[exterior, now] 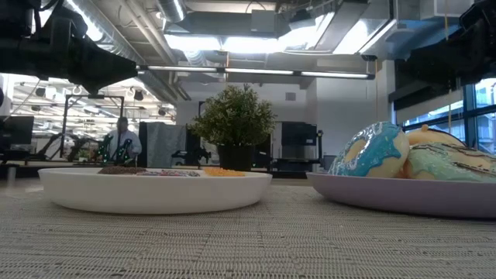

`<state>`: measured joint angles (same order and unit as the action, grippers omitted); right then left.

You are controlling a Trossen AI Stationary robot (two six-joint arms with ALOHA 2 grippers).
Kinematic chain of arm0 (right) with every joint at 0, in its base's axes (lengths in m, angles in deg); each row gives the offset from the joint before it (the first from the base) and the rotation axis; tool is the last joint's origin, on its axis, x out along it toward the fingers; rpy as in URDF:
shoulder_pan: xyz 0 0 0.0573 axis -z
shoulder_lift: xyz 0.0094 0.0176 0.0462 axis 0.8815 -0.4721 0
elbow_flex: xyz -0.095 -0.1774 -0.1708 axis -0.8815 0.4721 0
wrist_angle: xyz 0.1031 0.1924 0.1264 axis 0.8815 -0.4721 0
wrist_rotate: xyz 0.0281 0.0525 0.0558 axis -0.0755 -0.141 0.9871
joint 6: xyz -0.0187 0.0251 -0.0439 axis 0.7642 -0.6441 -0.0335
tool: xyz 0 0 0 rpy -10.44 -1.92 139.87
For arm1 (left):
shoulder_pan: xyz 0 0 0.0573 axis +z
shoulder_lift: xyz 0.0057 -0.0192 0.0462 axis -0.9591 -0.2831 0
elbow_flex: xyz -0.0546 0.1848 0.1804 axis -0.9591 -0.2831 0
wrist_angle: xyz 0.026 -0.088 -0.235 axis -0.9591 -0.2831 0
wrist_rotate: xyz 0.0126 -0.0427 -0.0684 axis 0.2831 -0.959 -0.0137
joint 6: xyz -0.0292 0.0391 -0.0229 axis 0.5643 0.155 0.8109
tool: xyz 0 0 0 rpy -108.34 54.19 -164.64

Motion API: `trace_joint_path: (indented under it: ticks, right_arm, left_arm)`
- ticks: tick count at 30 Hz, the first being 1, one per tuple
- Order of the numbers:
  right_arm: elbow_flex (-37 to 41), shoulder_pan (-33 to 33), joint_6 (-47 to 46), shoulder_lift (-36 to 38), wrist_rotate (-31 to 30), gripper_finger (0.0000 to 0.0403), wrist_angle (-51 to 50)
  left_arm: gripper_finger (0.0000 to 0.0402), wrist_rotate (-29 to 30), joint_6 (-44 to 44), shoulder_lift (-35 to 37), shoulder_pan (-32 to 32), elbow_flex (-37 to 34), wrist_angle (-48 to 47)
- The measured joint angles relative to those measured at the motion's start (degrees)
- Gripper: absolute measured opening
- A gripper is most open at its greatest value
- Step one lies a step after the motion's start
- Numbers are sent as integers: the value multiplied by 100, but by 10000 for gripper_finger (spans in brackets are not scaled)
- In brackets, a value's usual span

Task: Pick & Place donuts
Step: Return to Home Position

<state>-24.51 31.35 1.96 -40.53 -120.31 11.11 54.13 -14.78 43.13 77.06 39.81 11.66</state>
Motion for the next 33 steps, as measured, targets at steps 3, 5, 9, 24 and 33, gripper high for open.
trace_joint_path:
  ticks: [3, 5, 9, 24, 33]
  right_arm:
    - [0, 0, -13, 0, 0, 243, 0]
    - [0, 0, -5, 0, 0, 243, 0]
    - [0, 0, -13, 0, 0, 243, 0]
    - [0, 0, -7, -2, 0, 243, 0]
    - [0, 0, -9, -2, -1, 243, 0]
  left_arm:
    - [160, 0, 0, 0, 0, 0, -1]
    - [160, 0, -2, 0, 0, 0, -2]
    - [164, 0, 0, 0, 0, 0, -2]
    - [160, 0, 0, 0, 0, 0, -2]
    - [166, 0, 0, 0, 0, 0, -2]
